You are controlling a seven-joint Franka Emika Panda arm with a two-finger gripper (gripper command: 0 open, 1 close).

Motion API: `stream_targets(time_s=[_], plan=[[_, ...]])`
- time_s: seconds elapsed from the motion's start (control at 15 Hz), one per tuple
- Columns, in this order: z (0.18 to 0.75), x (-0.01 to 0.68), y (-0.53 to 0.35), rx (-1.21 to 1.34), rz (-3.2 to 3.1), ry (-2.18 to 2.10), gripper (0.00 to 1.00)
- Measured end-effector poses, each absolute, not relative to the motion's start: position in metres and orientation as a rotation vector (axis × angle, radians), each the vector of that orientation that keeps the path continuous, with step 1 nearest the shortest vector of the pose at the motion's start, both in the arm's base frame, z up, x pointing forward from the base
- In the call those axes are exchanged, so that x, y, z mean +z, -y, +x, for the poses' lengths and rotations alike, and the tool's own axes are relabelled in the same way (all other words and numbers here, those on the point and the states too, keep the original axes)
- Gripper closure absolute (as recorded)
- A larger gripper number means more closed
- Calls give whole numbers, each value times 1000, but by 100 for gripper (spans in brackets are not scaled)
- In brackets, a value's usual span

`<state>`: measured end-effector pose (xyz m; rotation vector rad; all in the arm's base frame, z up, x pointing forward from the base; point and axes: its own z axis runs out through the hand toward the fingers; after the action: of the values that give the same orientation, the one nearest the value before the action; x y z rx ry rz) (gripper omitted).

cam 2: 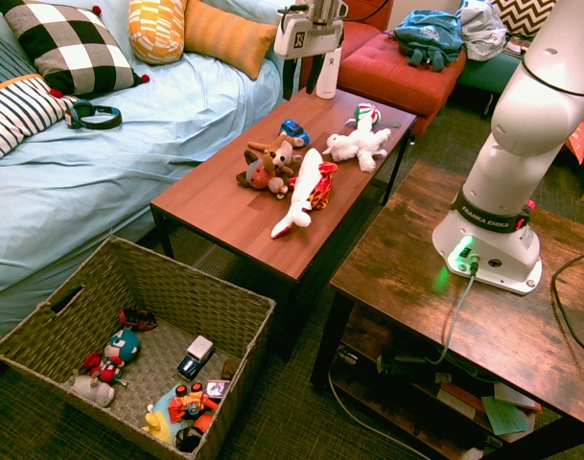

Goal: Put the toy car in the basket

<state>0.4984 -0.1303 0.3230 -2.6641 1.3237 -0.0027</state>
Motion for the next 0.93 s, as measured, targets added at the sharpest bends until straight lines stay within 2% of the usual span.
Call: stream_targets(time_s=[0.53, 0.67, 0.87, 0.93], plan=[[611, 183, 239, 81, -2586, -1595, 0], [615, 156, 243, 138, -2594, -1673, 0], [610, 154, 245, 197, -2629, -1753, 0], [611, 155, 241, 213, -2636, -1745, 100]])
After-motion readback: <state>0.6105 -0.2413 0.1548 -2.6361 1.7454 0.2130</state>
